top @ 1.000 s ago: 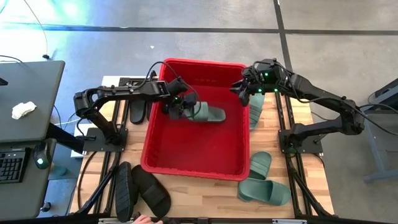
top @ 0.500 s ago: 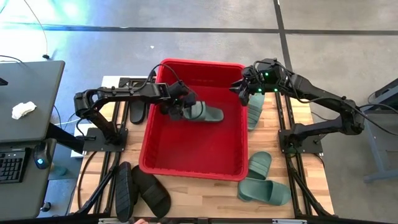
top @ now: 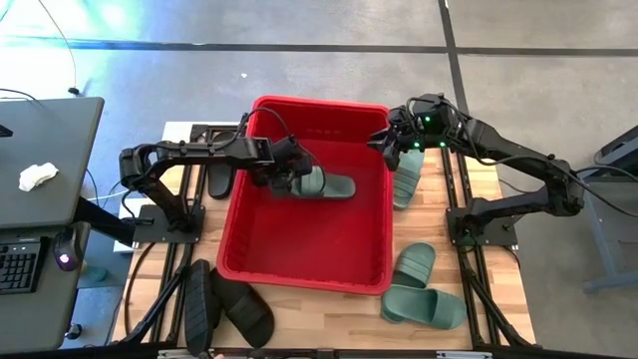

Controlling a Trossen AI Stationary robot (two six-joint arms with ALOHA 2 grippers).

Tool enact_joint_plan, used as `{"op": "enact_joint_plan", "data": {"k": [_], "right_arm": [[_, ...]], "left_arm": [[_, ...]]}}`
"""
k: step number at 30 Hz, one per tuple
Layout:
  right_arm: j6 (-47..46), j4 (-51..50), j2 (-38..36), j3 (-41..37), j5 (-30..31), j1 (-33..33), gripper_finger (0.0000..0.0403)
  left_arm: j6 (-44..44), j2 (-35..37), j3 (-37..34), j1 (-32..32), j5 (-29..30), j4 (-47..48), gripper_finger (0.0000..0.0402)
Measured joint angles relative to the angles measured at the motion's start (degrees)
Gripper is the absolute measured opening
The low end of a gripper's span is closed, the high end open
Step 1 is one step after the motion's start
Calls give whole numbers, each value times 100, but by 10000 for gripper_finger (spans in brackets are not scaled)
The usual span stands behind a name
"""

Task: Pick and place slides into bin
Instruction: Put the green slide into the red container

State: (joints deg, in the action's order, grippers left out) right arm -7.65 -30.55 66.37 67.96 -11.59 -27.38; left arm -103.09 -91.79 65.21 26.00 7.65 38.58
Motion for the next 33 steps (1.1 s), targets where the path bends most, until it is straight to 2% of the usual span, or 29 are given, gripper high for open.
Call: {"op": "enact_joint_plan", "data": {"k": [6,21,33], "right_arm": [[-1,0,0,2,-97,0,124],[12,-114,2,9,-462,0,124],[19,-310,3,9,-538,0,124]], "left_arm": [[15,0,0,-93,212,229,257],[-311,0,0,-232,695,422,253],[-1059,0,-4,-541,963,562,252]]}}
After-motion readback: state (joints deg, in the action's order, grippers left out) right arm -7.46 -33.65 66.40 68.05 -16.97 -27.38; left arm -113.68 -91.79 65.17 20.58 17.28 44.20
